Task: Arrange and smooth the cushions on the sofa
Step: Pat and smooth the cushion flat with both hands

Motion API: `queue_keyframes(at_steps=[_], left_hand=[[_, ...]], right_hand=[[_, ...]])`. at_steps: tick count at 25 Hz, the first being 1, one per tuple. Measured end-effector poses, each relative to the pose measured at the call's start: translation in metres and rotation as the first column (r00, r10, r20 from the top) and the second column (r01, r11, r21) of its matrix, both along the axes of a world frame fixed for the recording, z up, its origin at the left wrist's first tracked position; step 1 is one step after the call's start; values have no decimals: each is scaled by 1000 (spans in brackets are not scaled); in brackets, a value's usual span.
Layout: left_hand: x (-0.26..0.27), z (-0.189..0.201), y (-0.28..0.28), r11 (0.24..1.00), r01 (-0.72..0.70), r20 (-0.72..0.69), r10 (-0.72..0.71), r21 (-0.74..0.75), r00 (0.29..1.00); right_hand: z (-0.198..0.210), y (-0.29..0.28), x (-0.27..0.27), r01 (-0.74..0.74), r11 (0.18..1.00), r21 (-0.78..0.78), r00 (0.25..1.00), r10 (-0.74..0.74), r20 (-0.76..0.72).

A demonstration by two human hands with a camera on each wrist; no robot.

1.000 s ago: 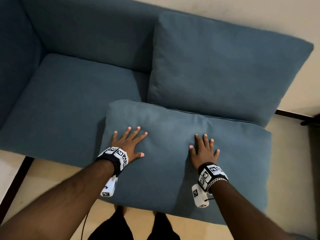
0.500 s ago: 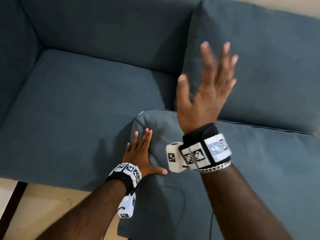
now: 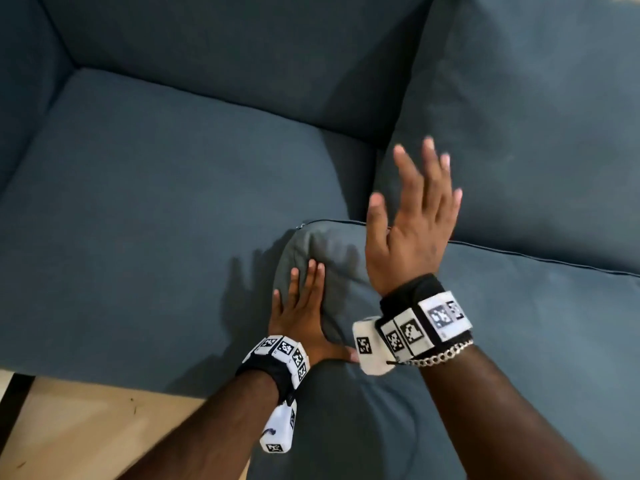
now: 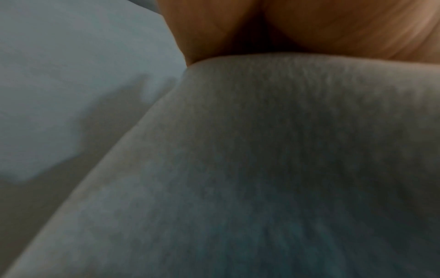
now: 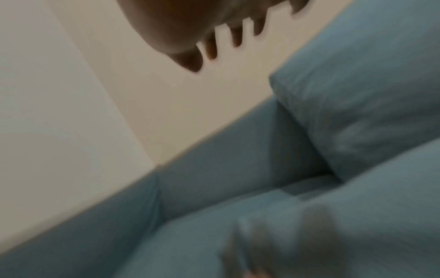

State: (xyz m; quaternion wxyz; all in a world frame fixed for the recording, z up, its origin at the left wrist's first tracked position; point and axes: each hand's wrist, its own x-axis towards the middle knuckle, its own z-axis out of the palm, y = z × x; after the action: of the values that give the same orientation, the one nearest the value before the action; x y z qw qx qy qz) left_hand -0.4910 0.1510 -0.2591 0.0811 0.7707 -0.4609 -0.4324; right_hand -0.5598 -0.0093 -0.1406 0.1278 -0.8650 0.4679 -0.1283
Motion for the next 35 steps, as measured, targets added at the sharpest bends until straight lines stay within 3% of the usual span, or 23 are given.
queue_keyframes(at_steps=[2,3,4,5,7,9,10,11,13,14,17,19,20,21,22,23,24,26,28,30,32,33,35], left_hand=[[-1,5,-1,1000,-10,-3,11,29,1000],[-3,9,0,999,-13,6,13,43,1000],[-4,10,-4,999,-18,26,17,42,1000],[-4,10,-7,999,-27,27,26,45,999],[-5,13,-8,998,-44,-3,45,38,999],[-8,16,-9,999,-48,0,48,9,999],[-8,16,-9,998,-56,11,56,-3,998],[-8,16,-9,997,-78,8,79,-26,997],[-11,19,0,982,-154,-29,151,-109,988],[-11,16,8,961,-206,-58,198,-184,978],[-10,-1,35,846,-427,-204,379,-319,903],[-14,-13,50,791,-542,-280,472,-285,836],[-16,-18,56,770,-581,-303,505,-265,808],[-15,-23,60,754,-608,-321,529,-248,786],[-16,-26,67,750,-623,-328,545,-222,772],[-17,-28,73,754,-627,-328,553,-194,766],[-17,-28,76,761,-624,-324,554,-177,767],[-21,-24,84,760,-621,-306,556,-190,773],[-33,-11,80,766,-566,-201,530,-304,824],[-56,12,68,832,-404,17,443,-381,896],[-84,35,46,923,-174,245,267,-344,932],[-98,44,32,946,-75,320,181,-315,930],[-119,51,4,966,0,417,111,-257,902]], right_hand=[[-42,15,-23,-51,936,347,821,237,-520],[-56,14,-27,-23,879,477,717,347,-605],[-48,6,-25,-18,850,527,736,368,-568],[-35,-6,-17,-66,865,498,853,308,-422],[15,-20,-14,-106,973,207,994,108,5],[35,-19,-35,58,998,-26,951,-48,307],[24,-13,-46,62,994,-85,979,-45,199],[2,2,-53,-44,999,15,992,46,-115],[-44,21,-65,-124,894,431,724,378,-576],[-41,19,-56,-117,853,509,700,434,-568],[13,7,-18,-204,944,260,969,232,-80],[31,18,-13,-182,981,60,958,163,235],[19,27,-15,-264,964,29,955,258,145],[-3,40,-18,-398,909,120,902,412,-128],[-27,54,-22,-446,831,333,725,553,-410],[-48,59,-24,-416,775,477,565,631,-532],[-52,55,-18,-377,749,544,542,655,-526],[-22,45,-5,-408,770,491,750,589,-300],[17,34,-16,-318,919,232,948,313,59],[12,18,-61,-171,983,74,985,170,20],[-12,11,-103,-167,912,374,826,337,-452],[-23,-1,-115,-114,825,553,738,443,-509],[-4,-28,-116,-133,779,613,875,383,-296]])
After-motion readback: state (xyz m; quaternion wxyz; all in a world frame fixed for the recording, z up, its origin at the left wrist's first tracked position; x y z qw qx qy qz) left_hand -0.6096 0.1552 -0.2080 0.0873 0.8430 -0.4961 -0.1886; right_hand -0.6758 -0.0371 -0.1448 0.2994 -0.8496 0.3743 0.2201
